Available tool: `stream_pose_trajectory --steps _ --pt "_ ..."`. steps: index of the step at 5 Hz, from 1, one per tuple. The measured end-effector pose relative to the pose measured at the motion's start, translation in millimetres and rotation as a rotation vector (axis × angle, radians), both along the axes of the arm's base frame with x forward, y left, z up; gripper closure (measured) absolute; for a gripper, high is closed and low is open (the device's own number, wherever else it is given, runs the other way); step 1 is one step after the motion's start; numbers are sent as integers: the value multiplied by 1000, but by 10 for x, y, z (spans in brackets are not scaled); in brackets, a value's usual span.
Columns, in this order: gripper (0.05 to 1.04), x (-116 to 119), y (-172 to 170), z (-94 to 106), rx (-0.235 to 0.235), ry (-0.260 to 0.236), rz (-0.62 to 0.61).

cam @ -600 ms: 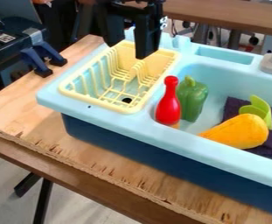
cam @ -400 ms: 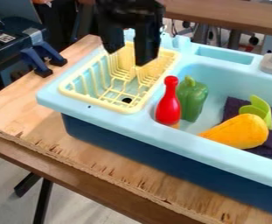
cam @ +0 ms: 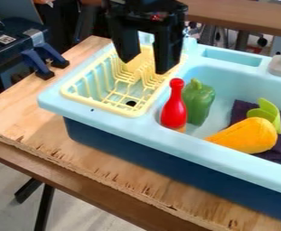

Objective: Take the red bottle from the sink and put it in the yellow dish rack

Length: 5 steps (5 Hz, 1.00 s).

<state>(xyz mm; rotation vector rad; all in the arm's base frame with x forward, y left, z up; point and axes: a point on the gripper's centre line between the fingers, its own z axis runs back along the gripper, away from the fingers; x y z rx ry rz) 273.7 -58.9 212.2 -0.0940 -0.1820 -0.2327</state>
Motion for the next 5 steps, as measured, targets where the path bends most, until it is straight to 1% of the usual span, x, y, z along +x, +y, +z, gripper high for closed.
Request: stream_pose_trajectory --steps 1,2,3,4,5 --pt "81 -48 -120 5 42 2 -33" --pt "81 92 -282 -38 139 78 -117" --pt "81 232 -390 -178 236 176 -176" --pt "81 297 -369 -256 292 249 -149" --pt "81 308 -359 -283 308 285 -137"
